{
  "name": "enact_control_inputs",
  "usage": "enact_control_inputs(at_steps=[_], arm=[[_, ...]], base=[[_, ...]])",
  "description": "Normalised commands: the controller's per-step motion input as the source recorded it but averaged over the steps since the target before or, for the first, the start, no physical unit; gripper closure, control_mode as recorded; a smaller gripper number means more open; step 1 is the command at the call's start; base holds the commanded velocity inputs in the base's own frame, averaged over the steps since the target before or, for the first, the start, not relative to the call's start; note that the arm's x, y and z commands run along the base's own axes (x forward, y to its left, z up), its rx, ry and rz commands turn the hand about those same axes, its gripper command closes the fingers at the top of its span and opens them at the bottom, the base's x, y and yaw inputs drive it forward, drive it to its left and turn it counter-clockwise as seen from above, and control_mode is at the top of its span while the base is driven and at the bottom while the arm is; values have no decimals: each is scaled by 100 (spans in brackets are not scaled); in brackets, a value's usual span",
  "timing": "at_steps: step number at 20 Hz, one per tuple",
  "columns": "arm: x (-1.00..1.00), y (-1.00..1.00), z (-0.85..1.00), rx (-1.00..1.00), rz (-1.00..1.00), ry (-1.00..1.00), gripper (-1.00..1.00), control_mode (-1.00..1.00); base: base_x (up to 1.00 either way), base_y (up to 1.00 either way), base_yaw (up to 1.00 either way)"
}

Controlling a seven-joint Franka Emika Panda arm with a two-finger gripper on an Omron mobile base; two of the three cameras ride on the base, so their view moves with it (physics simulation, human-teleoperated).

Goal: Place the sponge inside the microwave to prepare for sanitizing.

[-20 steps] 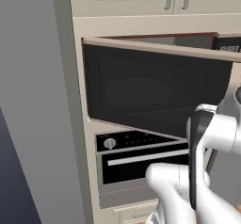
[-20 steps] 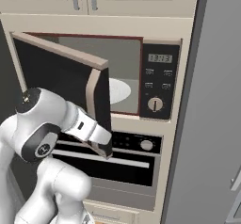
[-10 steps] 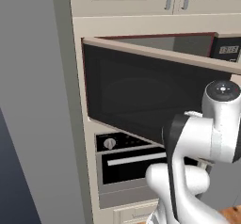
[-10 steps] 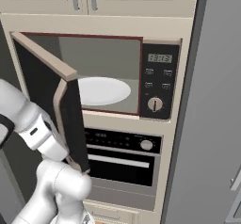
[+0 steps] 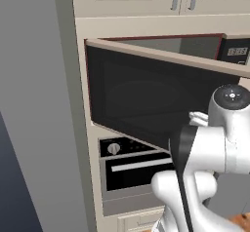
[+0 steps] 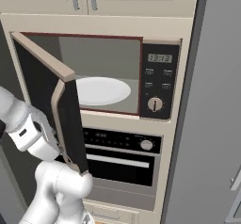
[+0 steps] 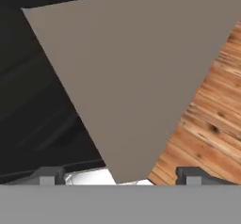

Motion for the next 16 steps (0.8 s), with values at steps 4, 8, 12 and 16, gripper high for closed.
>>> enact_control_inputs(at_steps=[4,8,12,16], arm=[[-88,5,9,-2,0,-14,-100,-100],[-100,-15,8,0,0,-14,-100,-100],[-94,-58,38,5,5,-17,-100,-100],[-78,-89,32,25,5,-17,-100,-100]], base=[[0,0,0],[0,0,0],[0,0,0],[0,0,0]])
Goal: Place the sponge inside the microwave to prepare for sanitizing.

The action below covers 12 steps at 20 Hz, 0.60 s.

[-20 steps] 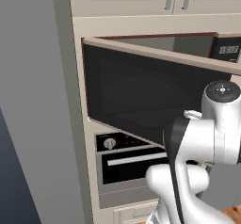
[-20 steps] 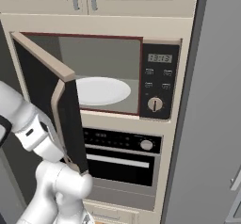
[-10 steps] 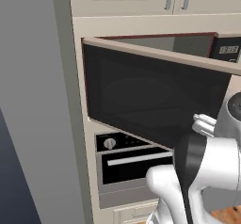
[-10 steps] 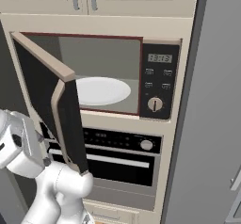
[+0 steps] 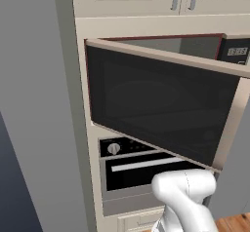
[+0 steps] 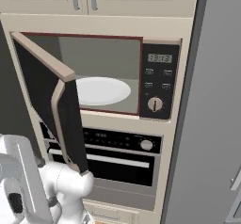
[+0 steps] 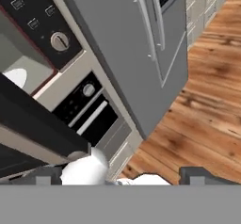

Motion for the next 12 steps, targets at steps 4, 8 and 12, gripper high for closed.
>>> enact_control_inputs(at_steps=[4,8,12], arm=[[-16,-92,1,29,4,-8,-100,-100],[42,-45,-8,32,13,3,-100,-100],[48,-26,-9,53,5,15,-100,-100]], base=[[0,0,0],[0,0,0],[0,0,0]])
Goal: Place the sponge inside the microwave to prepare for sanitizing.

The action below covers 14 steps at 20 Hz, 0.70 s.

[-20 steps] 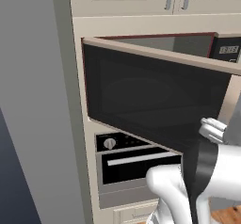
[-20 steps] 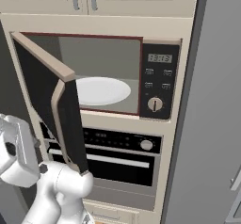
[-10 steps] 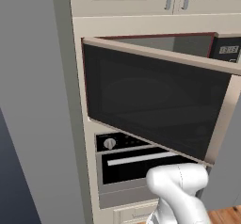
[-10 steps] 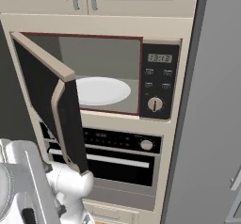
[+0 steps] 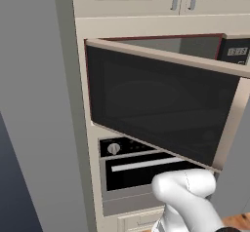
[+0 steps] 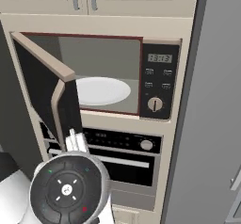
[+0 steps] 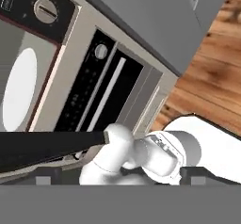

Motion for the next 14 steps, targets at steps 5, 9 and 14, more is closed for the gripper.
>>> enact_control_inputs(at_steps=[5,9,14], arm=[[33,-5,-6,72,6,9,-100,-100],[38,18,-36,56,4,-1,-100,-100],[72,15,-16,7,14,-11,-100,-100]], base=[[0,0,0],[0,0,0],[0,0,0]])
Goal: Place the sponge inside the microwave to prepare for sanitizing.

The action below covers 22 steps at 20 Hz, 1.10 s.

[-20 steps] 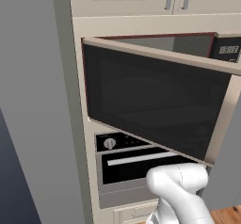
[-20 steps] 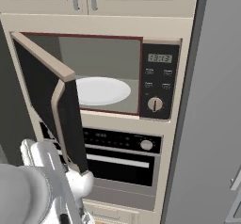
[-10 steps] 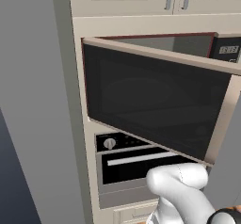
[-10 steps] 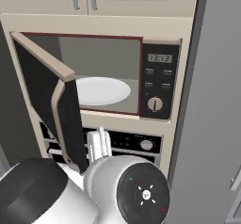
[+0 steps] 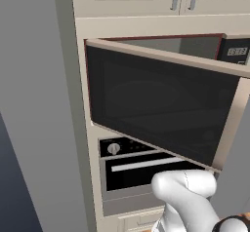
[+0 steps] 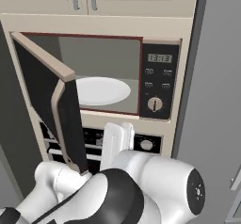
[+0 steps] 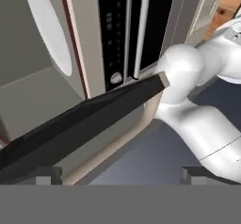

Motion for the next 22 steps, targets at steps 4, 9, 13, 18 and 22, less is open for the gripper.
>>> enact_control_inputs(at_steps=[4,9,13,18,22], arm=[[64,9,-6,0,16,-17,-100,-100],[71,-3,-13,3,14,-18,-100,-100],[35,4,-6,4,14,-13,-100,-100],[13,40,-13,1,15,-1,-100,-100],[0,68,-18,1,16,0,-100,-100]], base=[[0,0,0],[0,0,0],[0,0,0],[0,0,0],[0,0,0]])
